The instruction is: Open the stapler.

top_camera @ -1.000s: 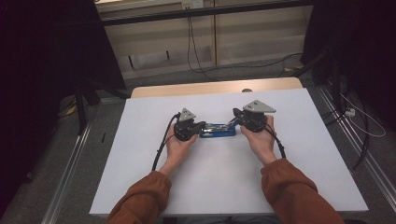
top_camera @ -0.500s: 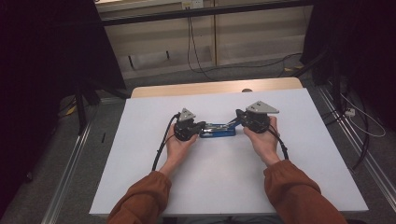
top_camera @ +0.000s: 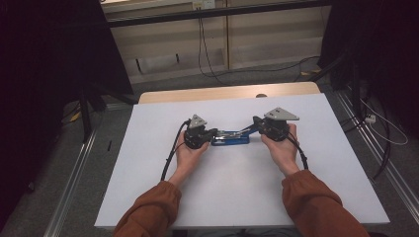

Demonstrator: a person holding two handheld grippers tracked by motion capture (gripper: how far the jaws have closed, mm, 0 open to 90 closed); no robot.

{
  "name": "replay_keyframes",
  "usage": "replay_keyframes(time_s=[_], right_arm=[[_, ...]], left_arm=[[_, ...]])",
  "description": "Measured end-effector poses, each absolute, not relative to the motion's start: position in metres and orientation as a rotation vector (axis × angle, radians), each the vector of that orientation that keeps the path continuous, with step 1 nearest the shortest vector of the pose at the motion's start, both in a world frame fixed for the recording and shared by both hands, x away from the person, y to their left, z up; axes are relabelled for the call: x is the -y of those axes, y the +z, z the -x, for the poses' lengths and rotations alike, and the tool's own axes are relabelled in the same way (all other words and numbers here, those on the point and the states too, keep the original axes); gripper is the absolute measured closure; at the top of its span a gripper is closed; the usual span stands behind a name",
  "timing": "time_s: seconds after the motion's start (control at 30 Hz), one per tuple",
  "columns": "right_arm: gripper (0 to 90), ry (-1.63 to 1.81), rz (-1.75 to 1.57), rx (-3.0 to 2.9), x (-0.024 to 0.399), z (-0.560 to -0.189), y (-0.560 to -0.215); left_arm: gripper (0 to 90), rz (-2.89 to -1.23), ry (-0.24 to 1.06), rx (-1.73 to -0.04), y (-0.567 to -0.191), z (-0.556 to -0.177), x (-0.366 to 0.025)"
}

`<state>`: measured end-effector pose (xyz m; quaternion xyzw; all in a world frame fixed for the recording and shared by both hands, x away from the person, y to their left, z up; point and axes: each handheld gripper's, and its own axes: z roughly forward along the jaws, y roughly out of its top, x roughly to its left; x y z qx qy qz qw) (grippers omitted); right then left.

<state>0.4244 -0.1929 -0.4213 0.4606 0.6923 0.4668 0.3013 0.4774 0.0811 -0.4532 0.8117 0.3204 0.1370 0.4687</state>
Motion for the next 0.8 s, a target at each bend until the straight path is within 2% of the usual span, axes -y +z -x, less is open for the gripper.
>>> replay_keyframes(time_s=[0.8], right_arm=[[90.0, 1.234, -1.23, -1.854, 0.218, -0.42, -0.429]], left_arm=[[90.0, -1.99, 0.337, -0.784, -0.453, -0.477, -0.081]])
